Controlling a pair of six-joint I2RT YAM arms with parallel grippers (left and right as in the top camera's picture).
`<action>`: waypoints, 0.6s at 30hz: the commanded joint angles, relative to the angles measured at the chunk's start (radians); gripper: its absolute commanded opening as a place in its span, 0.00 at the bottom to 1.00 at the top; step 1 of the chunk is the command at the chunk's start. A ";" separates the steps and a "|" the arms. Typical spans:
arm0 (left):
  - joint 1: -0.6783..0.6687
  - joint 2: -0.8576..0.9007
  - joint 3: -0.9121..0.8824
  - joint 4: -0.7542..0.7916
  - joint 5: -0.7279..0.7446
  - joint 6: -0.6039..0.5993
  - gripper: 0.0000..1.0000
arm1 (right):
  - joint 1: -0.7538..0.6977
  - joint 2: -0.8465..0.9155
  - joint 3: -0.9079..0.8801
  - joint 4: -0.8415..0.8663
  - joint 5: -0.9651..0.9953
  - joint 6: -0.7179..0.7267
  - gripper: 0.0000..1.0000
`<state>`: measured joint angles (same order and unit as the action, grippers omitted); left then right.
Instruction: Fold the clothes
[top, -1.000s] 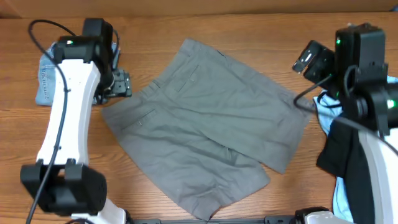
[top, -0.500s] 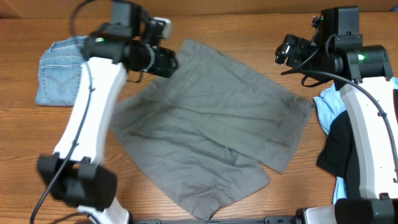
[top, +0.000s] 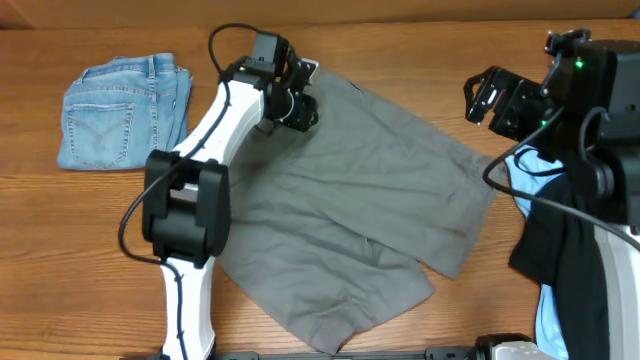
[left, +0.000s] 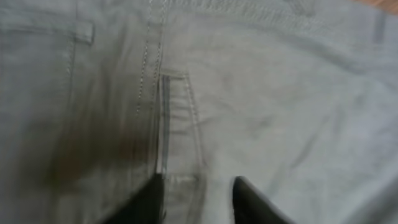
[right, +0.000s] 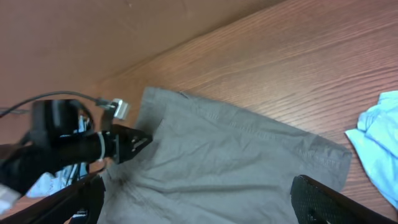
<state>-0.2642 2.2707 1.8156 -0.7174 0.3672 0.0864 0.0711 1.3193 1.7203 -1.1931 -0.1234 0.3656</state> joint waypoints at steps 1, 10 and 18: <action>-0.003 0.045 0.012 0.019 0.000 0.011 0.29 | 0.000 -0.005 0.016 -0.011 -0.002 -0.007 0.99; 0.022 0.091 0.012 0.002 -0.340 -0.101 0.37 | 0.000 -0.003 0.014 -0.024 0.002 -0.007 0.99; 0.173 0.093 0.012 -0.012 -0.432 -0.144 0.42 | 0.000 0.009 0.013 -0.042 0.002 -0.007 1.00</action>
<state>-0.1925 2.3367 1.8275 -0.7116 0.0502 -0.0067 0.0711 1.3201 1.7203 -1.2289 -0.1234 0.3653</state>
